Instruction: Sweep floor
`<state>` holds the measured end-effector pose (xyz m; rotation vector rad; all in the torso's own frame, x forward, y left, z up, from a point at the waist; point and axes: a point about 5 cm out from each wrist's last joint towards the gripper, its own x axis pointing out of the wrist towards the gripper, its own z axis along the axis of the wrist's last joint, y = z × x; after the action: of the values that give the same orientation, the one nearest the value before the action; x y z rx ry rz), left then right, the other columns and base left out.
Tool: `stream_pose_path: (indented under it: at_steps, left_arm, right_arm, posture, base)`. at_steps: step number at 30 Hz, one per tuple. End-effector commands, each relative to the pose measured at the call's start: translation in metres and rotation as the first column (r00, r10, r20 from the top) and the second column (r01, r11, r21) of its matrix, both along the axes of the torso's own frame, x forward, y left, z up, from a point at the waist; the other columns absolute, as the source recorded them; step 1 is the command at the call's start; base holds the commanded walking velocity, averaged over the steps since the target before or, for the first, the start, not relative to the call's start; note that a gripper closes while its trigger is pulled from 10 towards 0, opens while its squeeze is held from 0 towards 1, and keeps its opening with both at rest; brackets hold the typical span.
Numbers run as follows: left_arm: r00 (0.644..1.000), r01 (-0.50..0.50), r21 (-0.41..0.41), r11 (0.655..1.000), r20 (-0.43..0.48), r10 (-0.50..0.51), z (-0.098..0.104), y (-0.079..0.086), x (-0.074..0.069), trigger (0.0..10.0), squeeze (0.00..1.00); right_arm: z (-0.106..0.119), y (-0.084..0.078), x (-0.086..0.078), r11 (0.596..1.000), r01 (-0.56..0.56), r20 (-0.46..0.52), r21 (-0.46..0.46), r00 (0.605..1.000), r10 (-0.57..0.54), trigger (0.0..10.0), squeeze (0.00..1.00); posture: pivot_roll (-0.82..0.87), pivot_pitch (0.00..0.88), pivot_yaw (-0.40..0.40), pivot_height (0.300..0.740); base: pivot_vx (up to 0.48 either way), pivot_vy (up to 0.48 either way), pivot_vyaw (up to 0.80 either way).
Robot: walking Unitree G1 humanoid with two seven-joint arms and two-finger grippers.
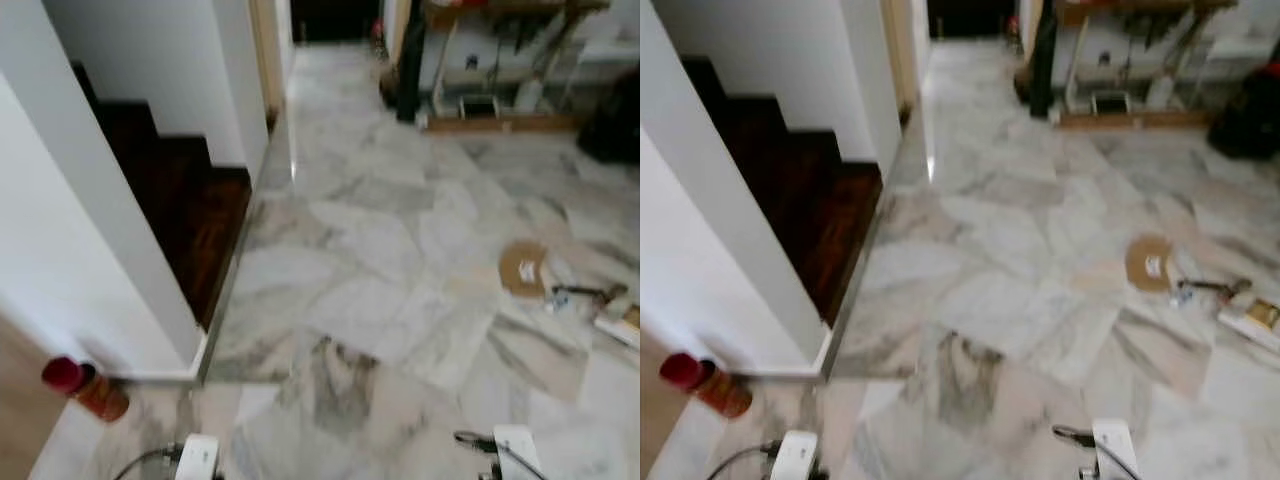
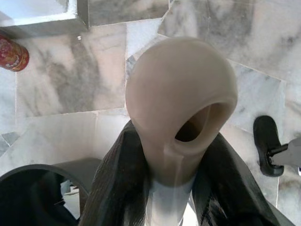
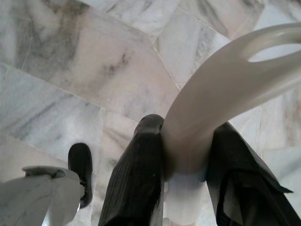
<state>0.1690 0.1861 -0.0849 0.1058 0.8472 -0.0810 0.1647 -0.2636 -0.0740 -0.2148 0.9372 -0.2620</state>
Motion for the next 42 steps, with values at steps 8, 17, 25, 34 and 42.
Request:
stream_pose_path:
  at_steps: [8,17,25,34,42]
  left_arm:
    - [1.0,-0.025,0.077,0.997,0.009,0.024,0.012,0.036,0.017,10.0,0.0]
    - [0.998,0.038,0.056,0.998,0.04,-0.04,0.015,0.018,0.027,10.0,0.0]
    - [0.998,0.065,0.067,0.996,0.015,-0.067,0.013,0.024,0.021,10.0,0.0]
    - [1.0,-0.006,0.047,0.999,0.014,0.005,0.01,0.023,0.016,10.0,0.0]
    - [1.0,-0.015,0.041,0.999,0.011,0.014,0.008,0.025,0.011,10.0,0.0]
  right_arm:
    - [-0.01,0.038,0.0,0.994,-0.051,0.002,0.097,0.999,0.051,10.0,0.0]
    - [-0.005,0.036,0.011,0.991,0.006,0.061,0.13,0.998,-0.014,10.0,0.0]
    - [-0.009,0.041,0.004,0.985,0.056,0.045,0.165,0.997,-0.064,10.0,0.0]
    - [-0.009,0.032,-0.001,0.991,0.013,0.03,0.134,0.999,-0.017,10.0,0.0]
    - [-0.006,0.046,0.014,0.989,-0.026,0.058,0.145,0.998,0.017,10.0,0.0]
  posture:
    - [-0.19,0.0,0.119,0.74]
    - [-0.18,0.0,0.126,0.74]
    - [-0.17,0.0,0.122,0.74]
    - [-0.14,0.0,0.089,0.74]
    - [-0.12,0.0,0.09,0.74]
  base:
    - [0.0,0.0,0.0]
    - [0.0,0.0,0.0]
    - [0.165,0.0,-0.37]
    - [0.257,0.0,-0.32]
    - [0.248,0.0,0.0]
